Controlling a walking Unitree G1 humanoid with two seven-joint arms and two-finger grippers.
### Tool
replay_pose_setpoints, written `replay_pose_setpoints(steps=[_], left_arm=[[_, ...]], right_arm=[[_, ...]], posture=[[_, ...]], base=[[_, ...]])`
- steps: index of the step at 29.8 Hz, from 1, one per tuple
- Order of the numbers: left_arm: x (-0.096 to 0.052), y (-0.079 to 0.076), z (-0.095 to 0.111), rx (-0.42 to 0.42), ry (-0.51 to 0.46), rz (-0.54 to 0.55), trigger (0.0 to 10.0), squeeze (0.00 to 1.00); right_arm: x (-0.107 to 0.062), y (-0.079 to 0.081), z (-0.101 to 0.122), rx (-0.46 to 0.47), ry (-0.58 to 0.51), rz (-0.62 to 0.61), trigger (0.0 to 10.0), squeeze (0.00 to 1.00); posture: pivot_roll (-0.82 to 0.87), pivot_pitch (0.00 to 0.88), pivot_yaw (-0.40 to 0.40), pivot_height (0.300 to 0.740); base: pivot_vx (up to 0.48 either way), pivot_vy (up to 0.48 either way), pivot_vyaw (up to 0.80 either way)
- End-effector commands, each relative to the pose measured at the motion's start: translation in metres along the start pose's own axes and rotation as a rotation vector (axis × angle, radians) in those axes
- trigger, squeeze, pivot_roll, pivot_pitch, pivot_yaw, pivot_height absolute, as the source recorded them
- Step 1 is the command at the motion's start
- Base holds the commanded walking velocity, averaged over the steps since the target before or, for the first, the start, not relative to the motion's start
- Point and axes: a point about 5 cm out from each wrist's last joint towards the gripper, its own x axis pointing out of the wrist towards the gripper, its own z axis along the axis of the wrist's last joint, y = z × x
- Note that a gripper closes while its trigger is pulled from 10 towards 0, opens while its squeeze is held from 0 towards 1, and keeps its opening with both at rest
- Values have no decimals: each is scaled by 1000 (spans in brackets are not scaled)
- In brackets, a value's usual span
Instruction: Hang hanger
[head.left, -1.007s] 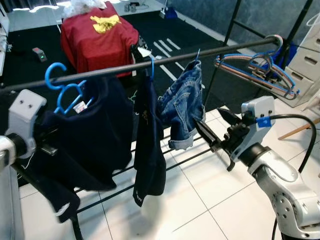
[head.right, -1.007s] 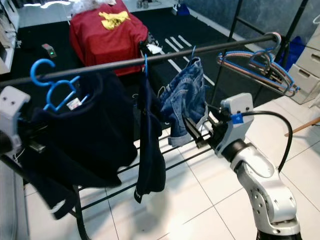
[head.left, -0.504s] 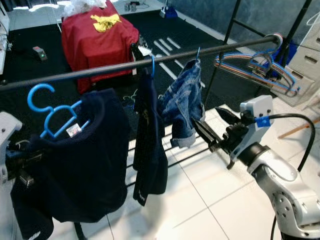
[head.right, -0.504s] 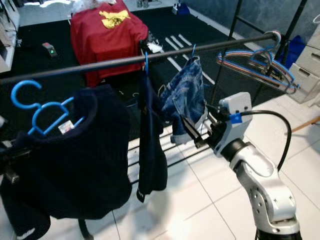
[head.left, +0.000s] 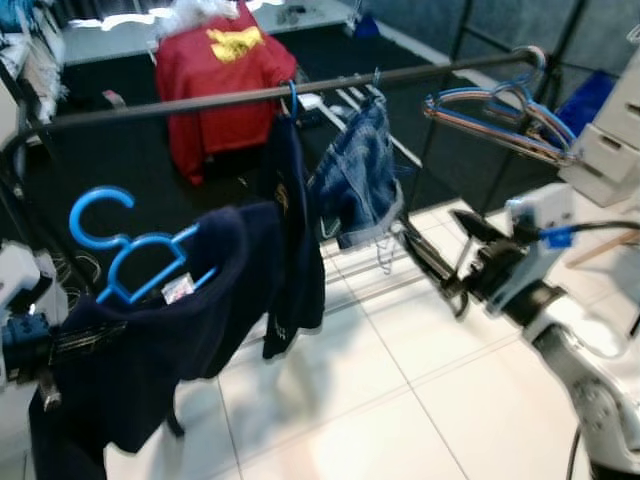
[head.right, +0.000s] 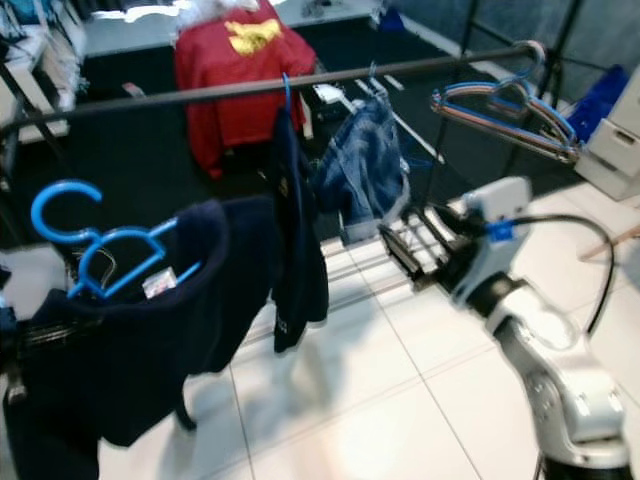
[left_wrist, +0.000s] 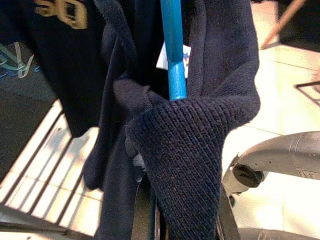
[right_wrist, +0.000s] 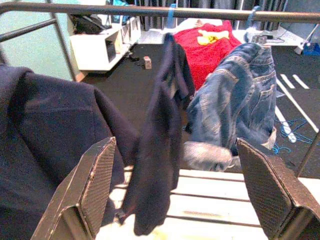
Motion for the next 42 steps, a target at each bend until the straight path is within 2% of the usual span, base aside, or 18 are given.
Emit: replay_pose_setpoints(steps=[1,3,5,8,10,12,22,26,28,31,32,33,34,35,42], left_arm=[[-2,2,15,63,-36,-39,10000,0],[-2,2,15,63,-36,-39,10000,0],[4,3,35,122,-130,-124,10000,0],[6,2,43,146,-167,-157,10000,0],[9,3,58,181,-245,-236,10000,0],[11,3,63,194,-272,-258,10000,0],[23,5,80,284,-256,-459,10000,0],[27,5,83,301,-252,-491,10000,0],[31,4,88,329,-261,-519,10000,0],[32,4,90,338,-268,-526,10000,0],[31,3,94,351,-283,-533,10000,0],[31,2,97,360,-295,-538,10000,0],[31,2,97,360,-295,-538,10000,0],[31,2,98,366,-300,-542,10000,0],[31,4,103,388,-322,-553,10000,0]], right_arm=[[-5,0,2,48,-10,81,10000,0],[-5,0,2,48,-10,81,10000,0],[-20,-7,7,82,-39,170,10000,0],[-26,-9,9,93,-50,209,10000,0],[-38,-9,12,86,-49,294,10000,0],[-42,-8,13,82,-48,325,10000,0],[-54,-15,38,80,-114,438,10000,0],[-56,-13,44,82,-127,486,10000,0],[-54,-8,42,66,-72,530,10000,0],[-53,-7,39,59,-46,534,10000,0],[-51,-9,32,56,6,512,10000,0],[-50,-10,27,71,37,505,7765,0],[-50,-10,27,71,37,505,7765,0],[-50,-10,24,90,55,513,0,0],[-48,-12,17,97,92,500,0,0]], posture=[[-21,114,-35,740],[-21,114,-35,740],[-15,109,-35,740],[-15,109,-35,740],[-13,103,-22,740],[-13,102,-22,740],[-11,94,-9,740],[-13,90,-6,740],[-18,85,-7,740],[-18,85,-8,740],[-17,84,-10,740],[-14,82,-13,740],[-14,82,-13,740],[-13,83,-13,740],[-15,86,-17,740]], base=[[-240,0,0],[-240,0,0],[0,0,0],[0,0,0],[0,0,0],[0,0,0],[0,0,0],[0,0,0],[0,0,0],[0,0,0],[0,0,0],[0,0,0],[0,0,0],[0,0,0],[0,0,0]])
